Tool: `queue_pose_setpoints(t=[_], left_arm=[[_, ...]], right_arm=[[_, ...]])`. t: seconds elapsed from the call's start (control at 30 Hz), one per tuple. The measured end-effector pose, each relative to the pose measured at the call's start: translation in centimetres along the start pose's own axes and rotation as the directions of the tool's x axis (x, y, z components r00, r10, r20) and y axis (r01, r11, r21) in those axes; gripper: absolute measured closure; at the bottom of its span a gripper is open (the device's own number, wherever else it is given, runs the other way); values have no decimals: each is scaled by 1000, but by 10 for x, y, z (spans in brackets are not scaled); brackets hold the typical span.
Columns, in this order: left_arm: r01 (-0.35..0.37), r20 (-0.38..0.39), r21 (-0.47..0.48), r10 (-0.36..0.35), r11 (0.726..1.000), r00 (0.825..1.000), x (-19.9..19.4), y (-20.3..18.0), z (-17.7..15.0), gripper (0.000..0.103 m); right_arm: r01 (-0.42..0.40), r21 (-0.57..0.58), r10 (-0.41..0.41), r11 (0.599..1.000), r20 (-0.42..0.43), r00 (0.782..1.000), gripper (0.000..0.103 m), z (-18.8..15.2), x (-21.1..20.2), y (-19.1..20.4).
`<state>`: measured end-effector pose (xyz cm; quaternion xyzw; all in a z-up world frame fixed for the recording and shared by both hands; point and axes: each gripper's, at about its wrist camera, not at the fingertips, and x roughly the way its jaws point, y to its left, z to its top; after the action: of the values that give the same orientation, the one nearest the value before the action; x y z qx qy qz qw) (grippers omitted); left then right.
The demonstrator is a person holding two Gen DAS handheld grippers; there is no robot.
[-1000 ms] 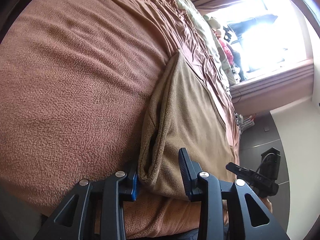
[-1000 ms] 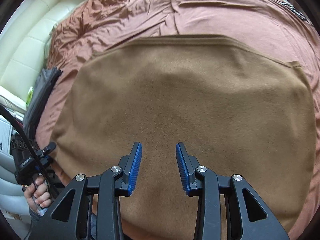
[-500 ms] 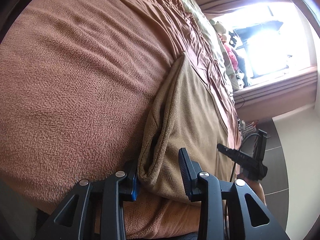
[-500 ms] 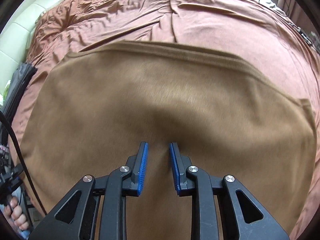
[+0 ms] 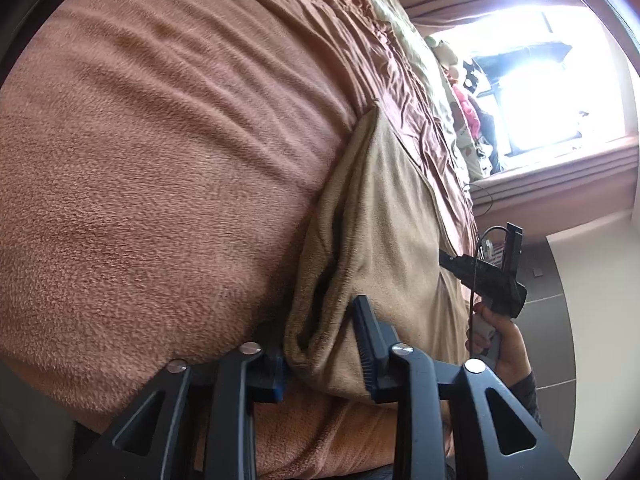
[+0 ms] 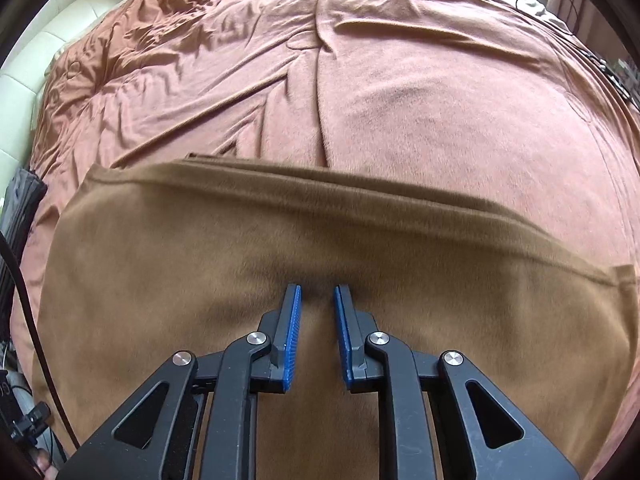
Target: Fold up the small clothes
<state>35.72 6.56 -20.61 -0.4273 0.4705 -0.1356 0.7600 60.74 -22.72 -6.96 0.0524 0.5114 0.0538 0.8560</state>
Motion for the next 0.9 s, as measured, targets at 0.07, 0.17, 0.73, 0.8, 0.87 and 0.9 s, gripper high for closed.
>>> queue_pose_setpoints(t=[0.07, 0.17, 0.73, 0.8, 0.87, 0.9], left_arm=[[12, -5, -20, -12, 1000, 1000, 0, 5, 1, 82], [19, -12, -20, -20, 1000, 1000, -1, 6, 2, 83], [236, -32, -33, -237, 971, 971, -8, -8, 9, 96], [279, -32, -27, -280, 960, 959, -12, -15, 12, 96], [310, -36, -27, -311, 950, 950, -13, -22, 16, 96], [324, -37, -28, -325, 945, 945, -13, -24, 16, 96]], right_arm=[[5, -9, -4, 1000, 8, 1000, 89, 6, 3, -1], [0, 4, 0, 1000, 8, 1000, 90, 16, 8, -5], [-109, 46, 114, 993, -100, 989, 92, -7, -26, 4], [-110, 21, 112, 994, -124, 986, 92, -16, -30, 9], [-112, -12, 109, 994, -146, 983, 92, -27, -33, 14], [-111, -31, 105, 993, -155, 982, 92, -32, -34, 16]])
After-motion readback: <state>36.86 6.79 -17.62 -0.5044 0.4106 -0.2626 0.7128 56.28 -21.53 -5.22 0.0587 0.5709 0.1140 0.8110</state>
